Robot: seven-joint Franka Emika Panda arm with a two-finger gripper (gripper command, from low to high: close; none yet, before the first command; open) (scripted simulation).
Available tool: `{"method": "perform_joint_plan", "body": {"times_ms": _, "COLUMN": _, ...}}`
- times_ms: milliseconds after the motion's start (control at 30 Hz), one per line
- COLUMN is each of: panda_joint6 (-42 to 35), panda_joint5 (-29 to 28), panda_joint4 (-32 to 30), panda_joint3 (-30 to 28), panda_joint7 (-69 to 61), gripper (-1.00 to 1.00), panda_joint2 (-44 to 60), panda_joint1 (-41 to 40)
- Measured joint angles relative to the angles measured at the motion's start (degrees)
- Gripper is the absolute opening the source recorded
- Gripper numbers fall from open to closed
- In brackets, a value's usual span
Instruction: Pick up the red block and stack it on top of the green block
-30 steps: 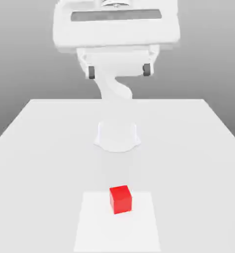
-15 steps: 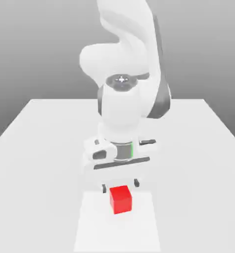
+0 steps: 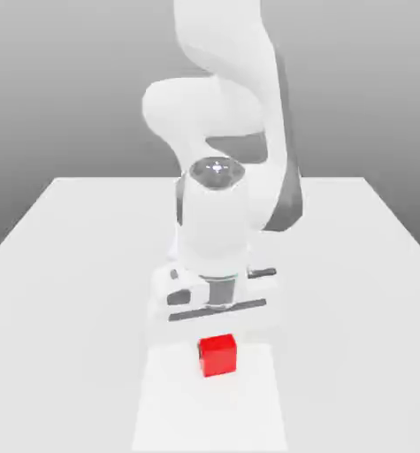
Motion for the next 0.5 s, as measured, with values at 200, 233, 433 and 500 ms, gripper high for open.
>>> {"method": "perform_joint_plan", "body": {"times_ms": 200, "panda_joint6": -7.8, "panda_joint5": -3.5, "panda_joint4": 2.9, "panda_joint3": 1.0, "panda_joint7": 2.3, "gripper": -1.00, "panda_joint2": -4.8, "panda_joint1": 1.6}}
{"method": "perform_joint_plan", "body": {"times_ms": 233, "panda_joint6": -8.9, "panda_joint5": -4.6, "panda_joint4": 4.8, "panda_joint3": 1.7, "panda_joint7": 2.9, "gripper": -1.00, "panda_joint2": -3.9, "panda_joint1": 2.2}}
{"method": "perform_joint_plan", "body": {"times_ms": 433, "panda_joint6": -14.8, "panda_joint5": -8.7, "panda_joint4": 17.1, "panda_joint3": 5.3, "panda_joint7": 4.9, "gripper": -1.00, "panda_joint2": 2.8, "panda_joint1": 7.8}}
{"method": "perform_joint_plan", "body": {"times_ms": 500, "panda_joint6": -16.8, "panda_joint5": -9.2, "panda_joint4": 21.3, "panda_joint3": 6.7, "panda_joint7": 4.9, "gripper": -1.00, "panda_joint2": 5.2, "panda_joint1": 9.4}}
